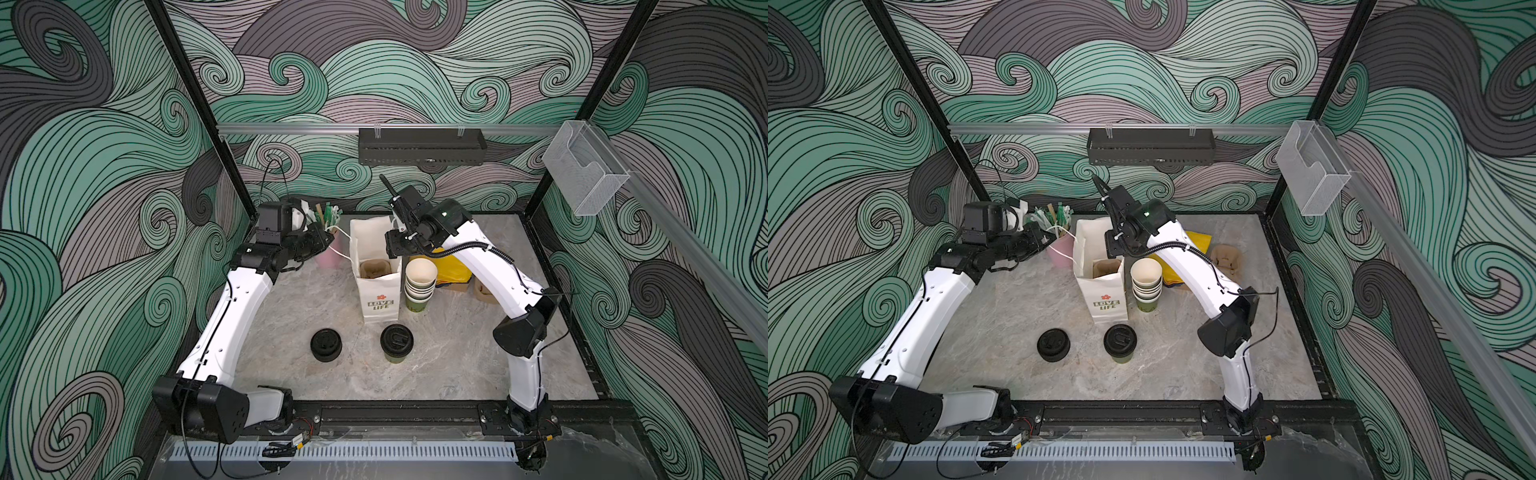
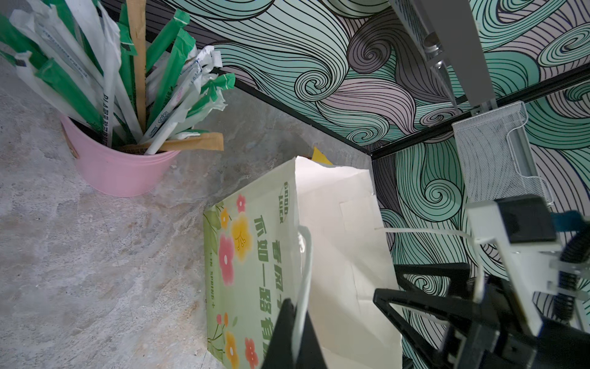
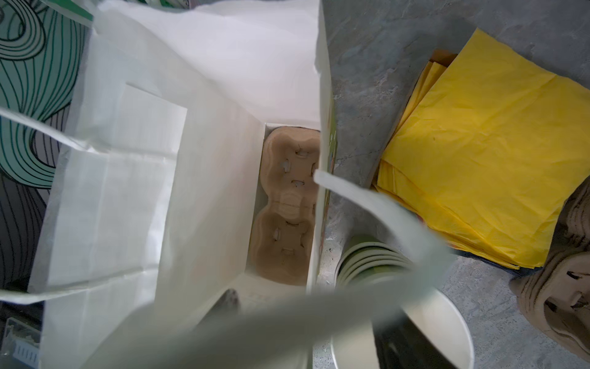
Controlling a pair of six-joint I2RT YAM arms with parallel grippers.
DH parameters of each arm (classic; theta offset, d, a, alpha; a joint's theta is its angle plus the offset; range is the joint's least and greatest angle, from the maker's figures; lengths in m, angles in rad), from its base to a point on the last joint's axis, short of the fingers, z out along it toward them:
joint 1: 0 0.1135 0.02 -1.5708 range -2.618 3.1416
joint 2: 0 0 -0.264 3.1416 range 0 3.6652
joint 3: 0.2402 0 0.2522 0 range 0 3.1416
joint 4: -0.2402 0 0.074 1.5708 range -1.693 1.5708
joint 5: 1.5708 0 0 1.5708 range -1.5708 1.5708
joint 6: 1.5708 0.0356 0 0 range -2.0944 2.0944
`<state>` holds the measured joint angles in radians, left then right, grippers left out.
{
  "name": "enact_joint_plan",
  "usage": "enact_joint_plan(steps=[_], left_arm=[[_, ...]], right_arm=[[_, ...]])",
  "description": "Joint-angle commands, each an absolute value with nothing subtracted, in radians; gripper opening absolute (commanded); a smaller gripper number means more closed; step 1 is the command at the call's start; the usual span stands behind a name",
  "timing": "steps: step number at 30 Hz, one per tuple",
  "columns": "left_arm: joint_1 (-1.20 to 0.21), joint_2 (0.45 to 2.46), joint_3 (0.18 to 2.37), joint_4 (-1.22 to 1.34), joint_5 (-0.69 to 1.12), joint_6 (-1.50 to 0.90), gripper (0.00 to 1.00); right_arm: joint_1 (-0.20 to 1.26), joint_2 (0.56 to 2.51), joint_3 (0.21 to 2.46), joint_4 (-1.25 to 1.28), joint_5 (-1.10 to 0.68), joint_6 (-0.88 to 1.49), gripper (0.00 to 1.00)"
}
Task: Pack a coffee takeout order
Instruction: Shake the takeout bag at the center of the table.
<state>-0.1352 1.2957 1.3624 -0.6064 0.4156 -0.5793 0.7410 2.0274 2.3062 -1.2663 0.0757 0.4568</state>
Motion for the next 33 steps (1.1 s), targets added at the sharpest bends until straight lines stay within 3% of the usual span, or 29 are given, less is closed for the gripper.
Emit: enact_joint_plan(steps=[1, 10, 11, 15, 17, 28, 33], left_arm=[[-0.14, 1.273, 1.368, -0.585, 0.431, -0.568, 0.0], [-0.139, 1.281, 1.372, -0.58, 0.457, -0.572, 0.0], [-0.139, 1.284, 1.373, -0.583, 0.463, -0.574, 0.03], [-0.139, 1.304, 1.392, -0.624, 0.486, -0.578, 0.39], [-0.144, 1.317, 1.411, -0.66, 0.497, -0.57, 0.49], [-0.276, 1.461, 1.652, -1.051, 0.275, -0.441, 0.67], [-0.308, 1.509, 1.667, -1.085, 0.263, -0.468, 0.69]], right_arm=[[0.735, 2.049, 2.332, -1.307, 0.069, 0.475, 0.56], [0.738, 2.137, 2.441, -1.306, 0.097, 0.477, 0.28], [0.738, 2.138, 2.445, -1.305, 0.098, 0.477, 0.26], [0.744, 2.139, 2.451, -1.306, 0.097, 0.471, 0.19], [0.748, 2.136, 2.45, -1.307, 0.099, 0.471, 0.19], [0.762, 2.128, 2.448, -1.328, 0.109, 0.472, 0.17], [0.767, 2.128, 2.445, -1.328, 0.108, 0.486, 0.12]])
